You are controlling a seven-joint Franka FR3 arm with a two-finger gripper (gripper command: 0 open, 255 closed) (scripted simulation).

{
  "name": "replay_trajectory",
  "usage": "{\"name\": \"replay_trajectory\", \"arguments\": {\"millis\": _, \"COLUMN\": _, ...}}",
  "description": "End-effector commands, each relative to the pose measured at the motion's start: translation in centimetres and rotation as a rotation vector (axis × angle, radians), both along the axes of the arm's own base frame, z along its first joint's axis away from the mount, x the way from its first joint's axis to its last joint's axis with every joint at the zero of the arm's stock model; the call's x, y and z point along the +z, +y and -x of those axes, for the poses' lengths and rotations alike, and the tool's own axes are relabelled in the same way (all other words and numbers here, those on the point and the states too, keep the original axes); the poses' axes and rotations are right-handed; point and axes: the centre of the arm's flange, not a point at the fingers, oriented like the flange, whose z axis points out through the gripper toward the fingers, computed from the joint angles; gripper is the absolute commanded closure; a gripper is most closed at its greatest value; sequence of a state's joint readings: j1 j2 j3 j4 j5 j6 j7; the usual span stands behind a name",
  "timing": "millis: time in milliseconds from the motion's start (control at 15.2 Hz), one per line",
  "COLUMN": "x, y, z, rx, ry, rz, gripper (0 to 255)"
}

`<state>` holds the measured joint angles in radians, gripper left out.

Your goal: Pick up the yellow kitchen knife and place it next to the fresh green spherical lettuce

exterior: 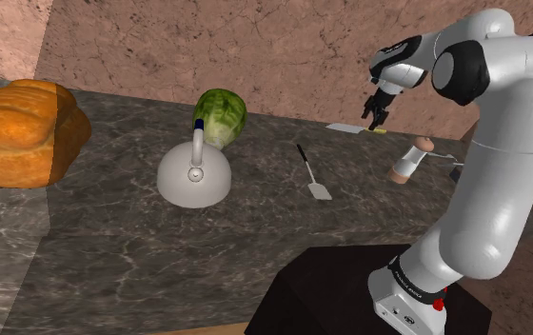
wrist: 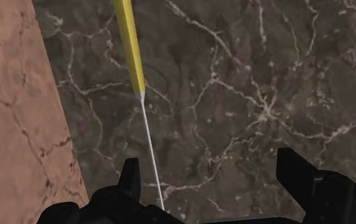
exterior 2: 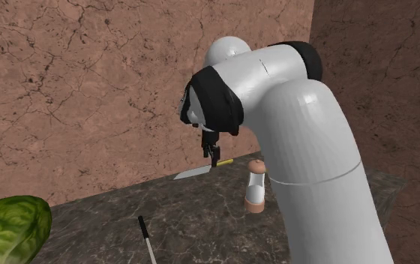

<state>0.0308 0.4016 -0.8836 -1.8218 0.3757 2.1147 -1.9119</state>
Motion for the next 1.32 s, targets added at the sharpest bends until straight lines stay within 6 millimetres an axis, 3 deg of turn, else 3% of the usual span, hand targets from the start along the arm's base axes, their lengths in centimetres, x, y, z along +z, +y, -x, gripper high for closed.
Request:
{"name": "replay_trajectory", "arguments": {"millis": 0, "x": -1.2, "y": -1.9, "z": -1.9, "rx": 0.060, "ry": -0.004, "rz": -0.003, "gripper": 0}}
{"name": "replay_trajectory", "arguments": {"millis": 132, "x": -2.1, "y": -3.1, "z": -3.5, "rx": 0.105, "ry": -0.006, "rz": -0.002, "gripper": 0}}
{"name": "replay_trajectory", "arguments": {"millis": 660, "x": -6.0, "y": -3.2, "z": -3.7, "rx": 0.105, "ry": -0.006, "rz": -0.002, "gripper": 0}}
{"name": "replay_trajectory", "arguments": {"millis": 1122, "x": -6.0, "y": -3.2, "z": -3.7, "rx": 0.105, "ry": -0.006, "rz": -0.002, "gripper": 0}}
{"name": "replay_trajectory", "arguments": {"millis": 1188, "x": -6.0, "y": -3.2, "z": -3.7, "rx": 0.105, "ry": -0.006, "rz": -0.002, "gripper": 255}}
{"name": "replay_trajectory", "arguments": {"millis": 1254, "x": -6.0, "y": -3.2, "z": -3.7, "rx": 0.105, "ry": -0.006, "rz": -0.002, "gripper": 255}}
